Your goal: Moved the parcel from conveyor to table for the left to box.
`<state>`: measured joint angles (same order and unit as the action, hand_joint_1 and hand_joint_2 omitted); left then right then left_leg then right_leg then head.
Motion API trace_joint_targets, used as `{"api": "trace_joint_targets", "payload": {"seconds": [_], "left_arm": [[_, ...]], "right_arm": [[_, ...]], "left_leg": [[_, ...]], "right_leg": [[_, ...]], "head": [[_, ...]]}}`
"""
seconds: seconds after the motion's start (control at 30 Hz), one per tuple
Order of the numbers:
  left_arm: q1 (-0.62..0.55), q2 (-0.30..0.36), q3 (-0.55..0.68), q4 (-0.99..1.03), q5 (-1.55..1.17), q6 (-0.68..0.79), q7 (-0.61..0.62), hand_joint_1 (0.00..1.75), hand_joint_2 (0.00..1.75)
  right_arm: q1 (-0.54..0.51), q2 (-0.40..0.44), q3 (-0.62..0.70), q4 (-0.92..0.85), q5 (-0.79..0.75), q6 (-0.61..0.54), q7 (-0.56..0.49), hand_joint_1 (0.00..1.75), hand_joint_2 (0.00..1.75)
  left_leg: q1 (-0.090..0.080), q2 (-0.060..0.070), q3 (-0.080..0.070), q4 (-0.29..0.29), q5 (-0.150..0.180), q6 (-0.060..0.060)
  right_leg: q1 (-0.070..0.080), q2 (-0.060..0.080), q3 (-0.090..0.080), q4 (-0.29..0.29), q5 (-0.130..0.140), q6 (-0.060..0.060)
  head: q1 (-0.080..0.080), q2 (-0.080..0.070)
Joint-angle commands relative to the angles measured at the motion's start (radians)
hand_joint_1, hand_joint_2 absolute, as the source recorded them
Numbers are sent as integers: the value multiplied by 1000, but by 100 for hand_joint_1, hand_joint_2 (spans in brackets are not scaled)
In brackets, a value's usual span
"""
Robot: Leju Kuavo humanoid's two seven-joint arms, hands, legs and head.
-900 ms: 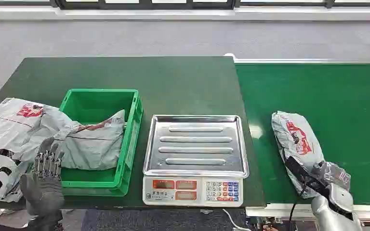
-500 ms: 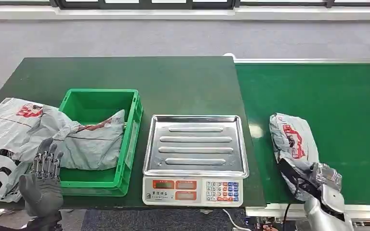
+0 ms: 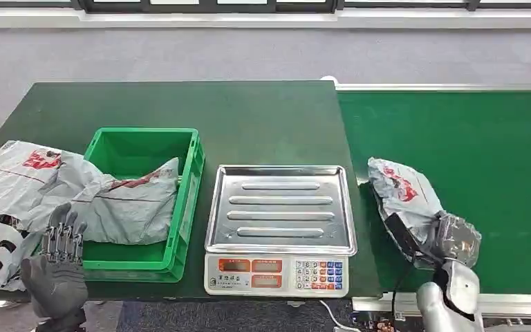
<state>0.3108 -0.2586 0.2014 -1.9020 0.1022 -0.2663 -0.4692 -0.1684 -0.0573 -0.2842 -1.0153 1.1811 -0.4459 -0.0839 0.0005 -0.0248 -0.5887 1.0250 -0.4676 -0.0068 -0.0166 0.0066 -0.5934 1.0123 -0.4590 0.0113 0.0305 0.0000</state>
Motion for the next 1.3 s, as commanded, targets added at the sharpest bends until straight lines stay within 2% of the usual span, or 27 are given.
{"api": "trace_joint_targets", "payload": {"seconds": [0.03, 0.1, 0.23, 0.4, 0.53, 0.57, 0.73, 0.83, 0.9, 1.03, 1.13, 1.3], "left_arm": [[7, -21, 49, 22, -9, 5, -10, 0, 0], [6, -21, 47, 26, -11, 7, -14, 0, 0], [6, -21, 47, 26, -11, 8, -14, 0, 0], [0, -19, 43, 32, -15, 9, -17, 0, 0], [-2, -14, 36, 45, -17, 7, -20, 0, 0], [-3, -12, 33, 47, -17, 5, -22, 0, 0], [-23, -3, 17, 67, -19, 1, -20, 0, 0], [-59, 16, -28, 106, -23, 20, -15, 0, 0], [-79, 27, -53, 128, -20, 19, -12, 0, 0], [-110, 49, -98, 165, -15, 36, -8, 0, 0], [-109, 57, -113, 163, -11, 45, -5, 0, 0], [-116, 61, -129, 168, -3, 51, 2, 0, 0]], "right_arm": [[21, 66, 17, -263, -95, -118, -107, 175, 175], [24, 65, 33, -329, -112, -114, -115, 175, 175], [23, 65, 34, -334, -113, -109, -112, 175, 175], [49, 54, 98, -465, -121, -152, -154, 175, 175], [52, 52, 150, -510, -136, -127, -155, 175, 175], [49, 45, 171, -506, -157, -107, -166, 175, 175], [19, 52, 248, -474, -178, -76, -197, 175, 175], [-48, 95, 388, -387, -186, -57, -209, 175, 175], [-78, 122, 472, -344, -204, -5, -218, 175, 175], [-54, 176, 637, -289, -242, 81, -195, 175, 175], [-43, 203, 680, -277, -258, 106, -172, 175, 175], [-53, 211, 697, -245, -285, 132, -164, 175, 175]], "left_leg": [[0, 5, 2, -2, 0, -1], [0, 4, 1, -1, 0, -1], [0, 4, 1, -1, 0, -1], [0, 4, 1, -1, 0, -1], [0, 4, 1, -1, 0, -1], [0, 7, 3, -4, 0, -2], [0, 6, 2, -2, 0, -1], [0, 10, 3, -5, 1, -1], [0, 11, 3, -3, 1, -1], [1, 10, 5, -5, 2, -3], [3, 5, 4, -3, 2, -3], [3, 4, 4, -3, 2, -3]], "right_leg": [[1, 2, 1, -2, 0, -1], [0, 2, 0, -1, 0, -1], [0, 2, 0, -1, 1, -1], [0, 2, -1, 0, 1, -1], [0, 2, -1, 0, 0, -1], [1, 3, 1, -3, 1, -2], [1, 3, 1, -2, 1, -1], [1, 7, 1, -4, 3, -2], [0, 8, 0, -2, 3, -2], [1, 7, 1, -3, 4, -3], [3, 4, 2, -2, 2, -3], [3, 2, 2, -2, 1, -3]], "head": [[0, 0], [0, 0], [0, 0], [0, 0], [0, 0], [0, 0], [0, 0], [0, 0], [0, 0], [0, 0], [0, 0], [0, 0]]}}
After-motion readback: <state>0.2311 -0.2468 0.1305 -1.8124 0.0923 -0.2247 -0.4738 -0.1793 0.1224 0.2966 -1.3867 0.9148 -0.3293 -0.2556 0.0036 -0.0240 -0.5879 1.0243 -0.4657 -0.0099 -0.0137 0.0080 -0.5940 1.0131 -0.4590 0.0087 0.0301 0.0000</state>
